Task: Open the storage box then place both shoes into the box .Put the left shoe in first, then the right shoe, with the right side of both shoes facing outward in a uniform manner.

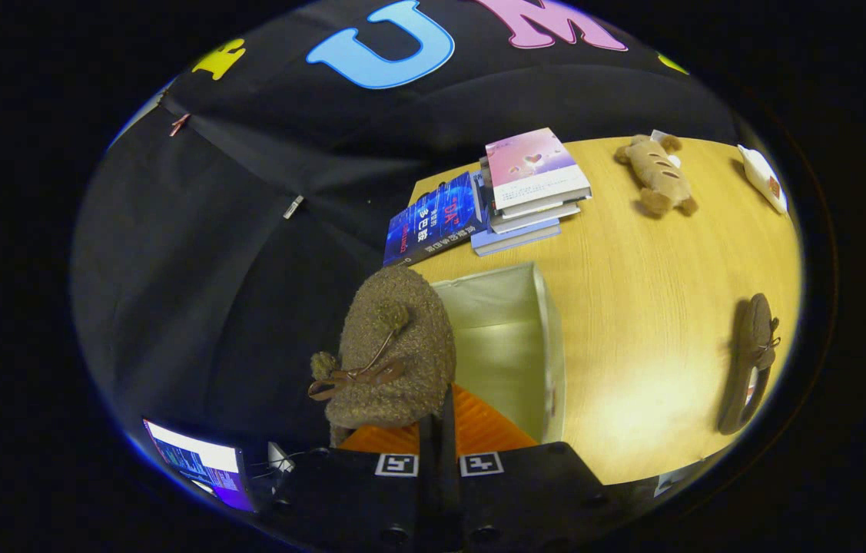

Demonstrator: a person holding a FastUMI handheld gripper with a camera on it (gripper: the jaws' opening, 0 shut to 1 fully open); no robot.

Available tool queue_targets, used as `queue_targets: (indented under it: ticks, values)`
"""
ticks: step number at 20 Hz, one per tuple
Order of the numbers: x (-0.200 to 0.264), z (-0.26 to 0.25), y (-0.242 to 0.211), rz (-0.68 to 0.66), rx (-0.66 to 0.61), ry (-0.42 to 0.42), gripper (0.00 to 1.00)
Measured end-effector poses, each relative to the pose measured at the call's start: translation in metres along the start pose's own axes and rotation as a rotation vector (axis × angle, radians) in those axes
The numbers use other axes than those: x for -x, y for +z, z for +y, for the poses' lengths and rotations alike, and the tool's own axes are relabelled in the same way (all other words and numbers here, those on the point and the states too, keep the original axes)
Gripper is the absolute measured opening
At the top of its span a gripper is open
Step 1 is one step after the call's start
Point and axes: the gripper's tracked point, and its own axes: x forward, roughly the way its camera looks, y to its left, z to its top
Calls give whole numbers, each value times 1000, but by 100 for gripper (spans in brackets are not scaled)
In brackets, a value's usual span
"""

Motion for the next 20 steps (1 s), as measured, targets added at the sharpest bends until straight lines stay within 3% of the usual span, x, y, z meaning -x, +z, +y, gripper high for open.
queue_targets:
  ticks: [7,10,11,16,20]
  values:
    - [-56,-9,-20,45,-28,-100,5]
    - [-68,-1,-26,63,-48,-68,7]
    - [-70,7,-24,75,-55,-39,12]
    - [-63,15,-13,42,-51,16,97]
    - [-35,8,1,-1,-3,27,97]
